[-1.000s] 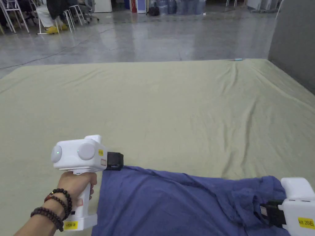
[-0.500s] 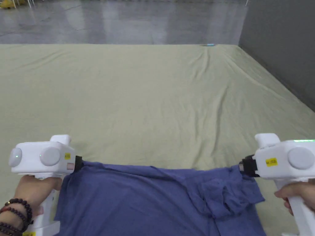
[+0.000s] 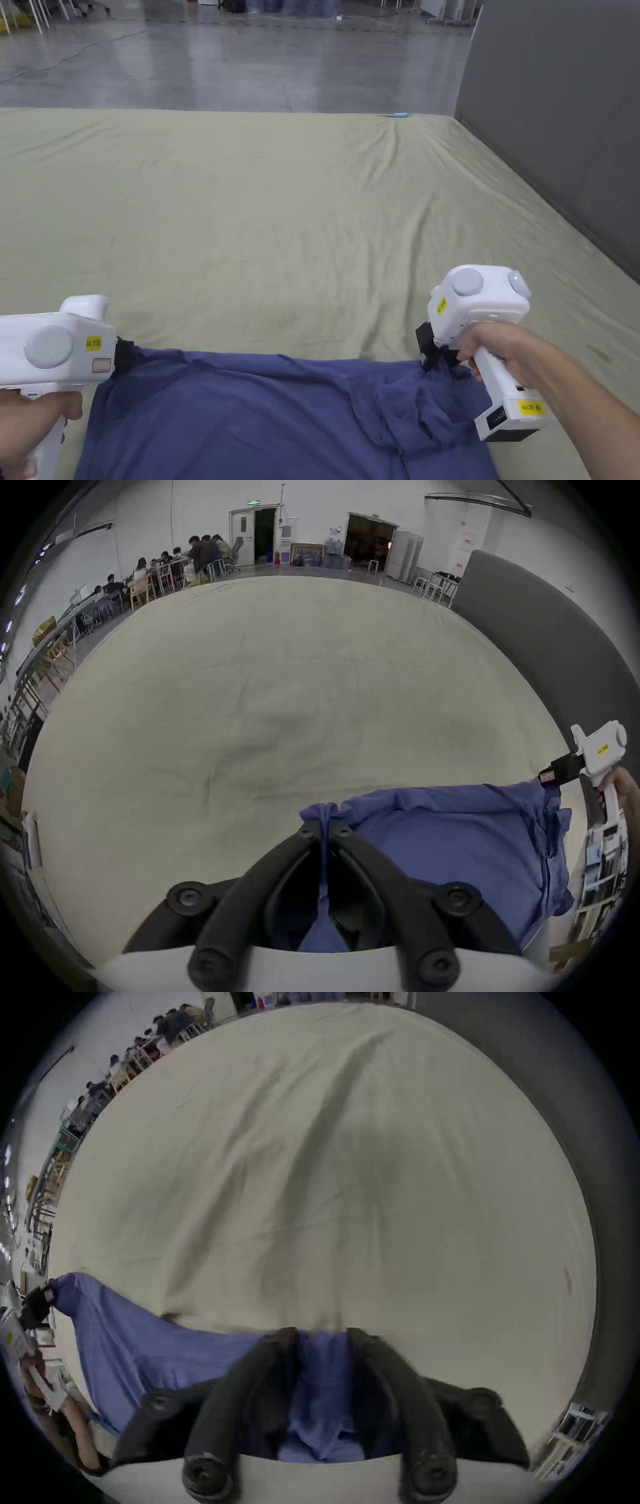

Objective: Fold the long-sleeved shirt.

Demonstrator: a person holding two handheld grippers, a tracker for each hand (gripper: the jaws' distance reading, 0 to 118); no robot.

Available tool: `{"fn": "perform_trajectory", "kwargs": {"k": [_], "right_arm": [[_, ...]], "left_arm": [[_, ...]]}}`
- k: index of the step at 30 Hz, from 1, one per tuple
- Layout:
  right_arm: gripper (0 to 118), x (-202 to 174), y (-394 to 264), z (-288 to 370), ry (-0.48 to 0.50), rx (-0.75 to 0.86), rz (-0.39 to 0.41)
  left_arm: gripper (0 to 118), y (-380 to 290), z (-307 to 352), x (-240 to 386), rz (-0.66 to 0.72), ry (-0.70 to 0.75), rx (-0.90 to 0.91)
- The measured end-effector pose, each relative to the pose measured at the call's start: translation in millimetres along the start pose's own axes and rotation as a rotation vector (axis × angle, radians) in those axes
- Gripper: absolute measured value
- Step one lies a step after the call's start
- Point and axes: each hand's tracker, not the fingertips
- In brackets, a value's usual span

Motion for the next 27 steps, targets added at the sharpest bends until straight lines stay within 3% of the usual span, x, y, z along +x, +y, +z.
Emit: {"fn": "perform_trajectory", "kwargs": {"k": [3,6,14,27], "right_arm": [[12,-12.0,-5.3,20.4,-0.039,0.038,0.081],[12,-6.7,-5.2,37.5,-0.002,0.087,0.053],[12,-4.3,-44.7,87.2,0.076,0.226,0.111],[12,26.3,-157.0,146.6,0.183,0.384,0.177]], "left_arm": [[0,6.4,10.6,-4.0,0.010,0.002,0.013],[0,14.7,23.0,-8.0,0.023,-0.010,0.045],[0,1.6,76.3,-5.1,-0.005,-0.067,0.110],[0,-102.4,178.6,-10.0,-0.027,-0.134,0.119]]}}
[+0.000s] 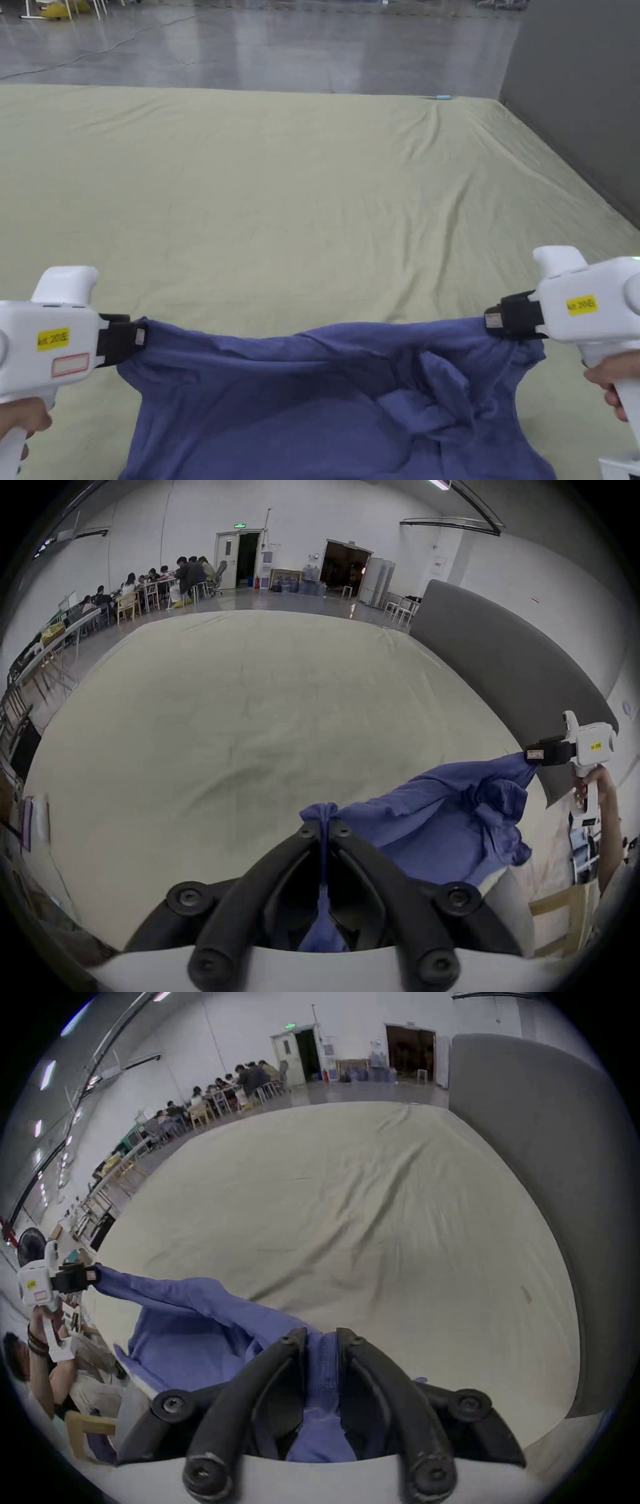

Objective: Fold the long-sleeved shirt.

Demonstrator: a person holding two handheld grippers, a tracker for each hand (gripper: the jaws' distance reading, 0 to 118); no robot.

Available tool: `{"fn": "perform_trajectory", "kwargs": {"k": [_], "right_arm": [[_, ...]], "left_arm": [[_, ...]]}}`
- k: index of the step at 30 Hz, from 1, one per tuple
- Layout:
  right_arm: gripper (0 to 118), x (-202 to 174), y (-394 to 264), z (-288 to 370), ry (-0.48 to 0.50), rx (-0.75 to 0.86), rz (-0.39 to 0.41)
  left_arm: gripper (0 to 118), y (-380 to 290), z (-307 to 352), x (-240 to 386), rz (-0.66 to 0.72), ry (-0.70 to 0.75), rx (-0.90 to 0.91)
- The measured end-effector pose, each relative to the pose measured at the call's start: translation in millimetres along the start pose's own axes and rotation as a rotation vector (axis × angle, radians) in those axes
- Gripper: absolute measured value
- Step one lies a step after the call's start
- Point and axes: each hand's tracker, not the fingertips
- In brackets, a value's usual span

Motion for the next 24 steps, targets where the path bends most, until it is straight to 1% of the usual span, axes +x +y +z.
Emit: {"fn": "perform_trajectory", "kwargs": {"k": [3,6,8,11,13,15,17,18,19,22,24], "right_arm": [[12,3.1,-34.6,15.8,0.022,-0.011,-0.013],[12,6.2,-67.6,21.4,0.023,-0.054,-0.017],[12,8.2,-86.6,24.2,0.025,-0.084,-0.023],[12,11.1,-110.0,27.8,0.052,-0.133,-0.039],[12,11.7,-122.1,24.4,0.064,-0.191,-0.005],[12,5.6,-130.5,18.8,0.024,-0.254,0.042],[12,2.6,-137.5,8.8,-0.010,-0.322,0.106],[12,13.9,-140.8,-6.8,-0.027,-0.347,0.132],[12,14.2,-143.3,-14.4,-0.043,-0.357,0.145],[12,11.8,-144.4,-24.2,-0.059,-0.329,0.104],[12,11.5,-142.6,-23.4,-0.066,-0.311,0.088]], "left_arm": [[0,-31.6,16.1,-8.4,0.040,-0.020,-0.030],[0,-63.8,26.3,-13.4,0.058,-0.020,-0.073],[0,-80.4,28.2,-15.5,0.063,-0.023,-0.111],[0,-99.3,28.3,-19.5,0.076,-0.028,-0.139],[0,-108.6,23.9,-19.0,0.050,-0.037,-0.187],[0,-114.7,16.4,-15.2,0.024,-0.033,-0.243],[0,-120.2,7.4,-14.1,0.021,-0.021,-0.269],[0,-123.0,2.1,-14.5,0.017,-0.013,-0.285],[0,-124.6,-3.9,-14.7,0.019,0.000,-0.290],[0,-128.1,-15.0,-15.1,0.025,0.009,-0.298],[0,-131.3,-24.2,-26.9,0.034,0.004,-0.285]]}}
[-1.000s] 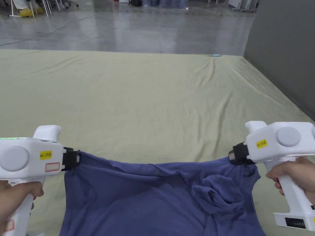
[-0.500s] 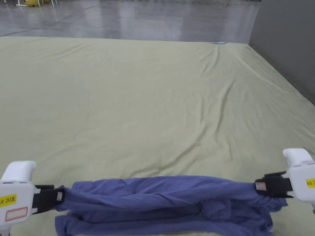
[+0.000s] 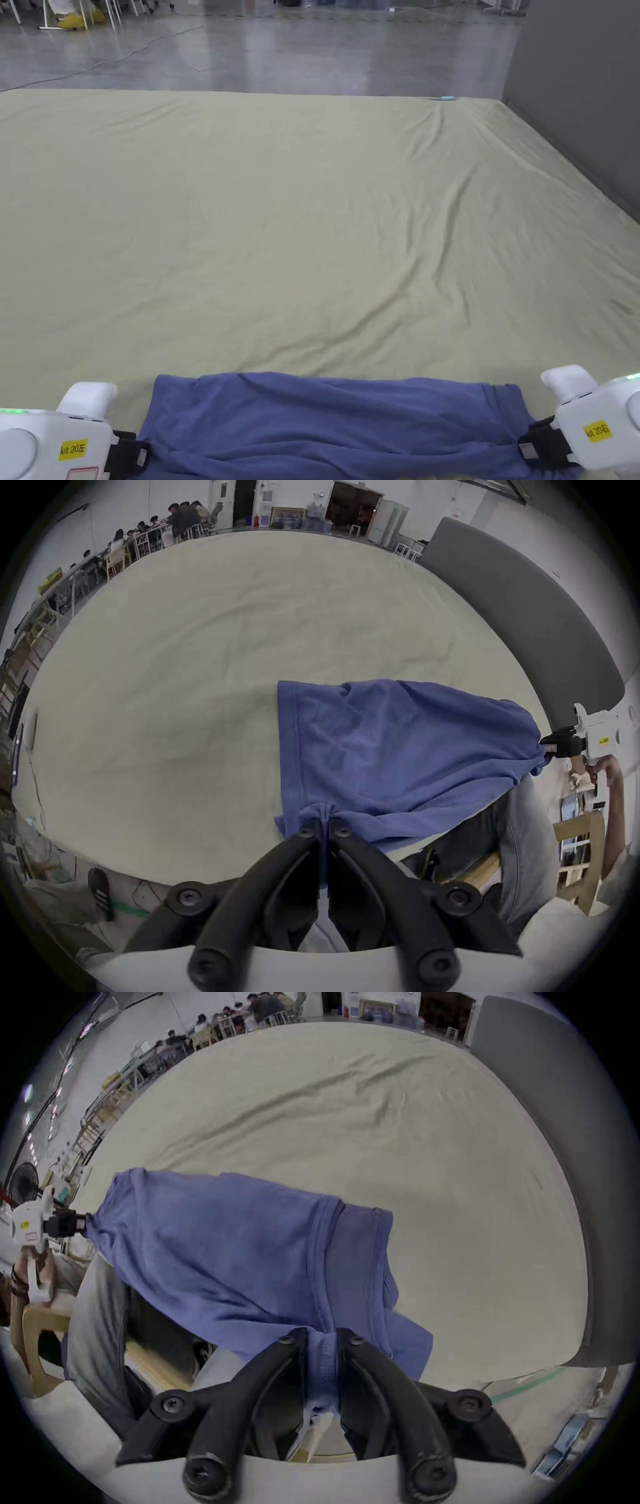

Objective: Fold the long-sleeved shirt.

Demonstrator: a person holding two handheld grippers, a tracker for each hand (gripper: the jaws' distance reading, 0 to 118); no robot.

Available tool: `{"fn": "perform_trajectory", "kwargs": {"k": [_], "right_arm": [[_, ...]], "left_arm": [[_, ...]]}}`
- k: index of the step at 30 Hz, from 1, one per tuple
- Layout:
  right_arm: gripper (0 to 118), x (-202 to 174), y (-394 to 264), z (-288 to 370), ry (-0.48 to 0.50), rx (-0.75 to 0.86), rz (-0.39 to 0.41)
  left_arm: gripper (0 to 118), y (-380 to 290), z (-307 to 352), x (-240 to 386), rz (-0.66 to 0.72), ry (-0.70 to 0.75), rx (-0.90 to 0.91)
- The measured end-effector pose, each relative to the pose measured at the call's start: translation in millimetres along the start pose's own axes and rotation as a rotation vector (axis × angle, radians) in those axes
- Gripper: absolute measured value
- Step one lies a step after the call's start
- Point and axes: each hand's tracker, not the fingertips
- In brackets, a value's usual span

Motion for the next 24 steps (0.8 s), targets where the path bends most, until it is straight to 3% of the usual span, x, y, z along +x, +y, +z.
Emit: {"fn": "perform_trajectory", "kwargs": {"k": [1,2,3,4,5,6,9,10,11,12,13,14,17,21,24], "right_arm": [[14,0.3,0.5,0.9,-0.005,0.007,-0.005],[22,0.4,1.7,6.1,-0.017,0.028,-0.024],[38,0.0,2.0,12.3,-0.034,0.054,-0.025],[71,-0.6,2.2,18.4,-0.046,0.079,-0.024],[90,-1.7,3.1,27.8,-0.063,0.116,-0.023],[93,-3.1,3.0,41.3,-0.054,0.169,-0.028],[93,-14.2,18.0,74.0,-0.059,0.314,-0.092],[86,-19.9,24.1,84.8,-0.061,0.357,-0.128],[66,-25.6,28.3,91.5,-0.048,0.396,-0.140],[31,-34.2,32.6,96.8,-0.034,0.449,-0.125],[0,-42.9,36.8,98.1,-0.043,0.476,-0.107],[0,-49.1,40.0,94.8,-0.076,0.482,-0.103],[0,-65.5,49.8,89.5,-0.072,0.469,-0.055],[0,-71.1,52.2,87.6,0.010,0.467,-0.067],[0,-75.0,45.7,90.3,0.030,0.454,-0.063]], "left_arm": [[0,0.9,1.1,0.1,0.010,-0.010,0.024],[12,1.2,4.9,0.0,0.023,-0.022,0.055],[40,1.6,10.7,-3.9,0.027,-0.031,0.072],[92,3.4,15.6,-4.4,0.026,-0.036,0.076],[114,5.3,22.2,-3.1,0.026,-0.037,0.082],[118,8.3,32.7,-1.1,0.025,-0.046,0.129],[117,24.6,61.4,13.8,0.029,-0.074,0.209],[110,31.8,67.6,18.7,0.032,-0.079,0.227],[94,34.8,75.5,26.5,0.027,-0.082,0.267],[62,38.5,80.4,34.1,-0.002,-0.077,0.309],[11,42.0,82.1,40.6,-0.027,-0.056,0.335],[0,44.2,80.3,45.8,-0.033,-0.018,0.339],[0,47.5,74.1,50.7,-0.020,-0.022,0.331],[0,47.9,68.7,23.5,0.075,-0.086,0.338],[1,44.2,57.4,-21.2,0.239,-0.282,0.286]]}}
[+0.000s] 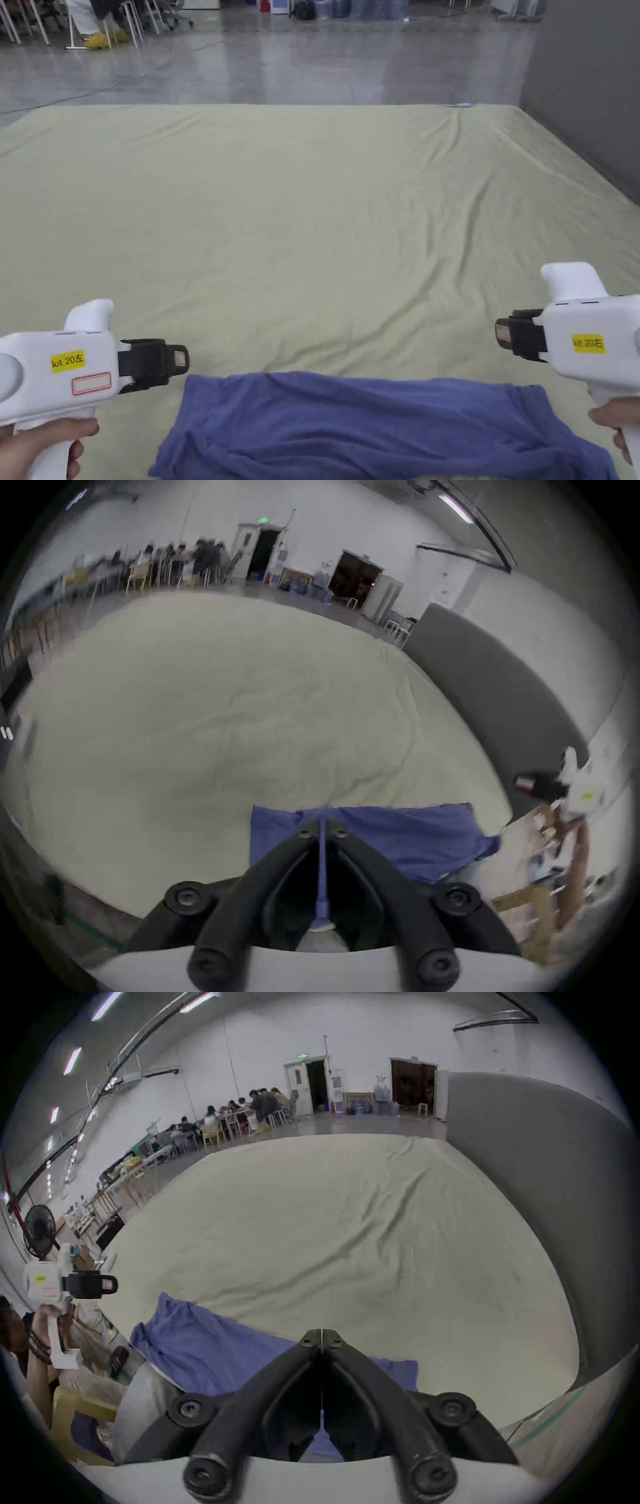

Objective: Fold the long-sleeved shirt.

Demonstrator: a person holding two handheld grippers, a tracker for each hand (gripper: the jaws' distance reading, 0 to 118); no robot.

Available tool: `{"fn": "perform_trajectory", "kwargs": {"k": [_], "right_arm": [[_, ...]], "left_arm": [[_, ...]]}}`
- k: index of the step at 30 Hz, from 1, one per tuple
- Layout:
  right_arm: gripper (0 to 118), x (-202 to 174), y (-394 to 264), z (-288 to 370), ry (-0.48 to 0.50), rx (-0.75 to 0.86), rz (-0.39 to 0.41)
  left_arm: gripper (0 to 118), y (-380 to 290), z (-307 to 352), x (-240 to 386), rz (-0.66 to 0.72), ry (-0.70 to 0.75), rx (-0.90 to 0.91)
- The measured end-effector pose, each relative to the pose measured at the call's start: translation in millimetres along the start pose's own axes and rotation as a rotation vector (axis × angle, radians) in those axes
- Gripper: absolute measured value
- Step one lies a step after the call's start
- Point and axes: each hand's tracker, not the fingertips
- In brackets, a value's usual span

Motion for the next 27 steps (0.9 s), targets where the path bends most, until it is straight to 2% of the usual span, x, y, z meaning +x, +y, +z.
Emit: {"fn": "perform_trajectory", "kwargs": {"k": [1,2,3,4,5,9,11,14,16,19,20,21,22,23,24,25,26,27], "right_arm": [[0,-1.8,-2.1,-0.7,0.001,-0.007,0.007],[0,-3.3,-2.8,-4.0,0.005,-0.016,0.020],[0,-5.1,-5.1,-6.0,0.006,-0.026,0.026],[0,-7.2,-7.1,-8.2,0.007,-0.038,0.028],[0,-9.0,-8.3,-10.5,0.009,-0.046,0.027],[0,-21.1,-14.8,-13.8,0.018,-0.067,0.026],[0,-26.6,-13.5,-14.6,0.035,-0.081,0.031],[0,-36.4,-13.8,-8.6,0.046,-0.086,0.052],[0,-38.9,-14.0,-5.6,0.048,-0.084,0.054],[0,-38.3,-13.1,-2.7,0.057,-0.081,0.048],[0,-38.1,-12.8,-1.5,0.056,-0.079,0.046],[0,-37.2,-12.8,-0.2,0.053,-0.078,0.045],[0,-34.6,-12.9,0.2,0.051,-0.080,0.047],[0,-32.9,-13.0,0.6,0.045,-0.082,0.046],[0,-31.4,-13.3,1.2,0.036,-0.085,0.044],[0,-30.0,-13.6,1.7,0.028,-0.086,0.042],[0,-27.0,-13.5,0.4,0.028,-0.089,0.043],[0,-25.6,-13.7,0.2,0.024,-0.091,0.040]], "left_arm": [[35,-0.6,-2.3,-15.5,0.075,-0.042,-0.013],[76,-3.5,-7.9,-31.8,0.151,-0.080,-0.033],[109,-11.4,-10.0,-37.3,0.203,-0.133,-0.069],[118,-13.0,-16.3,-50.5,0.249,-0.233,-0.041],[118,-19.3,-23.9,-60.5,0.281,-0.256,-0.130],[118,-45.0,-62.6,-82.7,0.343,-0.272,-0.226],[117,-53.8,-82.5,-86.7,0.418,-0.277,-0.288],[117,-55.3,-90.5,-79.9,0.415,-0.419,-0.223],[117,-56.9,-111.3,-71.9,0.476,-0.541,-0.293],[117,-49.3,-135.9,-60.7,0.373,-0.540,-0.266],[114,-47.3,-138.8,-57.7,0.379,-0.533,-0.257],[96,-45.8,-141.7,-55.4,0.382,-0.530,-0.245],[8,-42.5,-140.6,-54.2,0.343,-0.480,-0.214],[0,-38.7,-139.9,-53.3,0.265,-0.373,-0.202],[0,-38.4,-142.2,-49.7,0.189,-0.224,-0.194],[0,-39.5,-146.4,-52.6,0.146,-0.222,-0.279],[0,-38.3,-147.3,-58.4,0.182,-0.306,-0.274],[0,-36.5,-142.3,-60.8,0.213,-0.314,-0.241]]}}
